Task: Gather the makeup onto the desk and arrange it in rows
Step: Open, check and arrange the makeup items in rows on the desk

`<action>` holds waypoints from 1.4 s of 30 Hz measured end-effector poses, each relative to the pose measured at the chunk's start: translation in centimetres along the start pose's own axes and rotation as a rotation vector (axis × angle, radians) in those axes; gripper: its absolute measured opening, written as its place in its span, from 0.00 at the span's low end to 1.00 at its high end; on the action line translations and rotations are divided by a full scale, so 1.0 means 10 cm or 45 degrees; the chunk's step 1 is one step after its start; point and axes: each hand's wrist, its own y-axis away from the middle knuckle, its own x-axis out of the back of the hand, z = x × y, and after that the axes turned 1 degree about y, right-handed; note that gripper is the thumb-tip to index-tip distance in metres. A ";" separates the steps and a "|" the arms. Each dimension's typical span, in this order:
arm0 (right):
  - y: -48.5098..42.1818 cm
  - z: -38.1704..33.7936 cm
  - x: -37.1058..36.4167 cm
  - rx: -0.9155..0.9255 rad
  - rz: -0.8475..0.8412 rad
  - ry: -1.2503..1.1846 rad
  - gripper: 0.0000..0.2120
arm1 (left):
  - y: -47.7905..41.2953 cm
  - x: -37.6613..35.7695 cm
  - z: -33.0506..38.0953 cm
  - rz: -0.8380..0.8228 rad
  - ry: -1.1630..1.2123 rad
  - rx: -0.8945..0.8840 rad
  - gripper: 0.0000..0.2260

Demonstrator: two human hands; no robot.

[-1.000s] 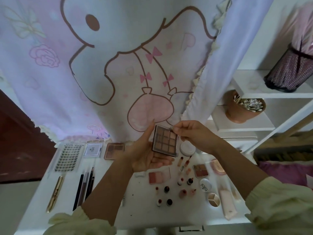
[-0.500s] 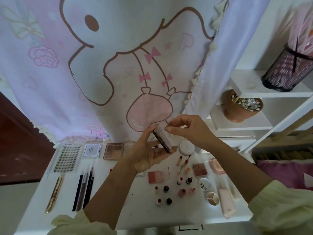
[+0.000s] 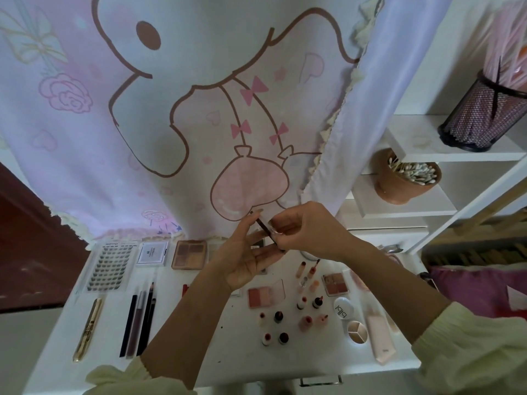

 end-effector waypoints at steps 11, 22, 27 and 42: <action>-0.06 0.11 -0.14 -0.060 -0.007 0.033 0.15 | -0.06 0.04 -0.01 0.035 -0.117 -0.034 0.28; -0.06 0.09 -0.11 -0.024 -0.033 0.044 0.10 | -0.05 0.05 0.00 0.022 -0.106 -0.019 0.21; -0.07 0.12 -0.16 -0.004 0.026 0.058 0.10 | -0.06 0.05 0.01 0.056 -0.120 -0.032 0.23; -0.09 0.08 -0.06 -0.038 0.060 -0.109 0.14 | -0.06 0.10 0.00 -0.022 0.058 -0.002 0.24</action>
